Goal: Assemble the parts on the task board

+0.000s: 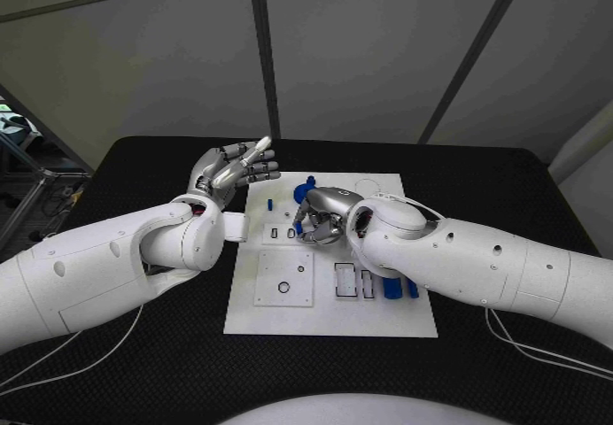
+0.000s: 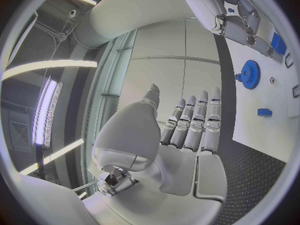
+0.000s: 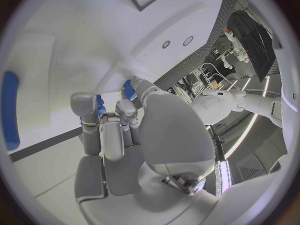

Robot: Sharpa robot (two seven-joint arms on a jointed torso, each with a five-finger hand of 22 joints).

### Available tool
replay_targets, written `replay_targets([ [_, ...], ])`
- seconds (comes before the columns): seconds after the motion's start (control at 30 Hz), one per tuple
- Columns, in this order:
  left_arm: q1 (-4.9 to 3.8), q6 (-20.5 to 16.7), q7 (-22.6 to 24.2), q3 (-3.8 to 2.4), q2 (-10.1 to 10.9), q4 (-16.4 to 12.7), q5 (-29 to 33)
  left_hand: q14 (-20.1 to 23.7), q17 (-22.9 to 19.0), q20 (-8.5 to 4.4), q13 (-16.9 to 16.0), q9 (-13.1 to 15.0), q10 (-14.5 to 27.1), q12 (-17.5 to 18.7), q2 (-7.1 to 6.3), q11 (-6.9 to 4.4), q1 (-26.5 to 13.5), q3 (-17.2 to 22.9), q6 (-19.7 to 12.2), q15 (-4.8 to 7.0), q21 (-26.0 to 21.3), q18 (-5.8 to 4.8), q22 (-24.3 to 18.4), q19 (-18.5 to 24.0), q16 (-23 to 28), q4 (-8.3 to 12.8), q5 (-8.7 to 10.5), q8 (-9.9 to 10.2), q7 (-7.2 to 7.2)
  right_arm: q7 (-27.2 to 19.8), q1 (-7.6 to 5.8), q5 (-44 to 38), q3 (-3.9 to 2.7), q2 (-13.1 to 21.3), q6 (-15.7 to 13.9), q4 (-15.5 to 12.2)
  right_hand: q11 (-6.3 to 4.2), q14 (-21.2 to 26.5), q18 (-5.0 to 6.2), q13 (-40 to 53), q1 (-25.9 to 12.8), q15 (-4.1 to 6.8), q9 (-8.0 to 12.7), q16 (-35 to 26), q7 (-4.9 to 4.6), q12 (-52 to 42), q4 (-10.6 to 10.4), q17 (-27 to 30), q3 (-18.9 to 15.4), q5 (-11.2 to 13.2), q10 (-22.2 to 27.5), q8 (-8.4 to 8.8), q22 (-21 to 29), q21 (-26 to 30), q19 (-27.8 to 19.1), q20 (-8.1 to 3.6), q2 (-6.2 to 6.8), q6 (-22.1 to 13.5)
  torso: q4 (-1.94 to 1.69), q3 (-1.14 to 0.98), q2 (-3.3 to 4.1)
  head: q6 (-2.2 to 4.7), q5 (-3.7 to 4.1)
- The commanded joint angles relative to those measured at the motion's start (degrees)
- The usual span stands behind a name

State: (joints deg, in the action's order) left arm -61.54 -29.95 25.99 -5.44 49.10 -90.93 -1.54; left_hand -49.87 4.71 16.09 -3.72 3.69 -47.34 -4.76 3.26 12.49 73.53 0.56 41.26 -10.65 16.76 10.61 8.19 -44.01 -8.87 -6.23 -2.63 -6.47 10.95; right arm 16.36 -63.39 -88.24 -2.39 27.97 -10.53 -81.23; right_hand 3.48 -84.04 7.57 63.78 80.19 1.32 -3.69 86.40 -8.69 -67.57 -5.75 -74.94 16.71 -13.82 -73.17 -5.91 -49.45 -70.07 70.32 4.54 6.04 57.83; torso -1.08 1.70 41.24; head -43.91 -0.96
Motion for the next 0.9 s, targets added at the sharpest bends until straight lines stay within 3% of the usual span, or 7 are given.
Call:
replay_targets([
  [0.03, -0.11, 0.79, 0.21, -0.05, -0.08, -0.01, -0.29, 0.21, -0.08, 0.00, 0.04, -0.06, -0.21, 0.32, -0.04, 0.35, 0.54, 0.00, -0.01, 0.01, -0.37, -0.82, -0.08, 0.34, 0.28, 0.50, -0.05, 0.17, 3.87, 0.54, 0.14, -0.41, 0.17, 0.05, 1.60, 0.22, 0.01, -4.23, -0.22, -0.12, -0.30, -0.45, -0.04, 0.08, -0.01, 0.25, 0.01, -6.72, 0.39, 0.03, 0.49, 0.48, 0.11, 0.06, -0.09, 0.58, 0.50, -0.59, 0.01, 0.00, 0.00, -0.05, 0.00],
  [0.53, -0.11, 0.84, 0.14, -0.05, -0.10, 0.06, -0.29, 0.21, -0.08, 0.00, 0.04, -0.06, -0.21, 0.32, -0.04, 0.35, 0.54, 0.00, -0.01, 0.01, -0.37, -0.82, -0.08, 0.34, 0.28, 0.50, -0.05, 0.17, 3.87, 0.47, 0.14, -0.44, 0.18, 0.07, 1.40, 0.24, 0.40, -4.32, -0.14, -0.93, -2.43, -0.84, -0.15, 0.25, -0.30, 0.75, -0.27, -7.16, -0.92, -0.63, 1.34, 1.09, 0.46, 0.31, -0.38, 1.03, 2.53, -2.10, 0.01, 0.00, 0.00, -0.01, 0.10],
  [0.9, -0.10, 0.93, -0.07, -0.05, -0.15, 0.17, -0.29, 0.21, -0.08, 0.00, 0.04, -0.06, -0.21, 0.32, -0.04, 0.35, 0.54, 0.00, -0.01, 0.01, -0.37, -0.82, -0.08, 0.34, 0.28, 0.50, -0.05, 0.17, 3.87, 0.12, 0.15, -0.36, 0.18, 0.14, -0.99, 0.18, 0.90, -4.26, -0.06, -4.52, -3.44, -1.26, -0.10, 0.19, -0.81, 3.66, -0.94, -7.04, -3.10, -0.23, 4.18, 1.92, 0.95, 0.65, -0.75, 1.42, 3.09, -5.24, 0.00, 0.00, -0.01, -0.07, 0.16],
])
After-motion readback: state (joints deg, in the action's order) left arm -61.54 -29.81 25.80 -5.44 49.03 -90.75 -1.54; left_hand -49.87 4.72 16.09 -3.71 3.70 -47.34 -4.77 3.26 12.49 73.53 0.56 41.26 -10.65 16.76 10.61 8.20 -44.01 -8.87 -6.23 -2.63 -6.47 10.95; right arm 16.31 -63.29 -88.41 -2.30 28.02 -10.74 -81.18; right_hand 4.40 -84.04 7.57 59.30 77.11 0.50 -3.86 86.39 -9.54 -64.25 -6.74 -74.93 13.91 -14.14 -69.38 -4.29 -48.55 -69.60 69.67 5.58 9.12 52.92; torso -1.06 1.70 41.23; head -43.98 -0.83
